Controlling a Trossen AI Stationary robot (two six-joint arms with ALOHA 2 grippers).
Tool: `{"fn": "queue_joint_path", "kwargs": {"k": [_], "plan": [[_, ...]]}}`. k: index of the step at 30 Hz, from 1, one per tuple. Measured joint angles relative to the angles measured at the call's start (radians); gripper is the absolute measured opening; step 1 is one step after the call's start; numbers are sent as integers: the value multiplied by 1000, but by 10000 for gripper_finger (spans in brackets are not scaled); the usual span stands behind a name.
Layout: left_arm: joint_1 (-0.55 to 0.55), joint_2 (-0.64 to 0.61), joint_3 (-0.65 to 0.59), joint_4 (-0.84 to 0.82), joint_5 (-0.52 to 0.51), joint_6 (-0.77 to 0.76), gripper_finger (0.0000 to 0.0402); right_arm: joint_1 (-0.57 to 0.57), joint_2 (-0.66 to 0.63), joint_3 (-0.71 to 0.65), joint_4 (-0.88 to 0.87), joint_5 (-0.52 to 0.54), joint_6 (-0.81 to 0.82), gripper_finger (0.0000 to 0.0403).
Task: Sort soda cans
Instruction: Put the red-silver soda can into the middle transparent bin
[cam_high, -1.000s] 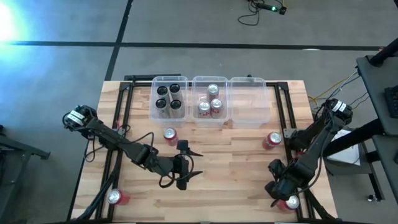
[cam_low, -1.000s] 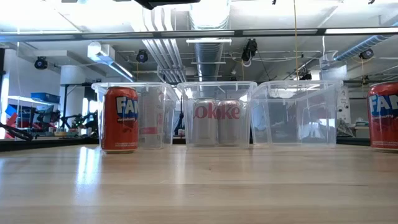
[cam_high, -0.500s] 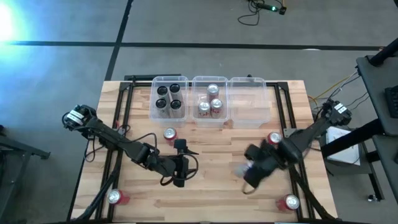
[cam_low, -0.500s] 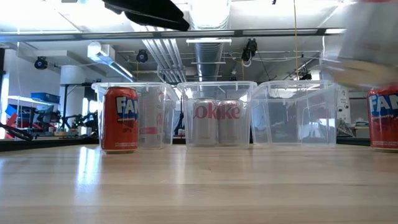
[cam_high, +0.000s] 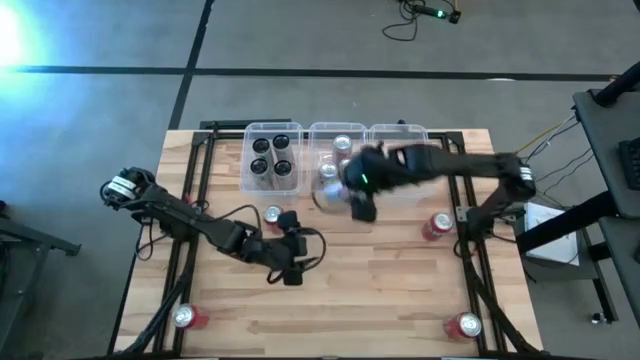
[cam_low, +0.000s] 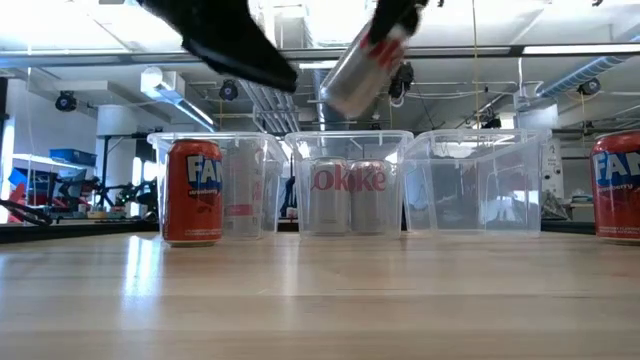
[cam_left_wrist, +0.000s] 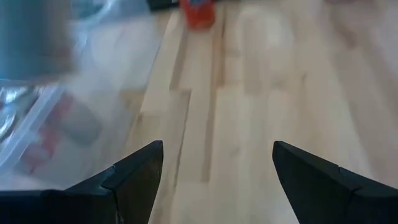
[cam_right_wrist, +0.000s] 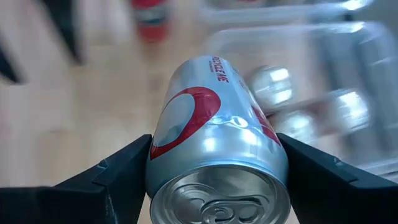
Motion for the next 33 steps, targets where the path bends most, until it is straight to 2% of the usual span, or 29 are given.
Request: {"fn": "queue_joint_path", "kwargs": {"k": [7, 13, 21, 26, 33], "plan": [[51, -9, -20, -92, 49, -42, 286, -247, 187, 181, 12, 1, -308, 297], [75, -23, -40, -129, 67, -67, 286, -366, 338, 357, -18, -3, -487, 299], [131, -120, -63, -231, 76, -75, 286, -425, 476, 503, -132, -70, -581, 300], [152, -181, -66, -249, 76, -28, 286, -436, 530, 522, -136, -116, -596, 300], [161, -221, -70, -260, 76, -22, 286, -446, 578, 523, -124, -111, -605, 302]]}}
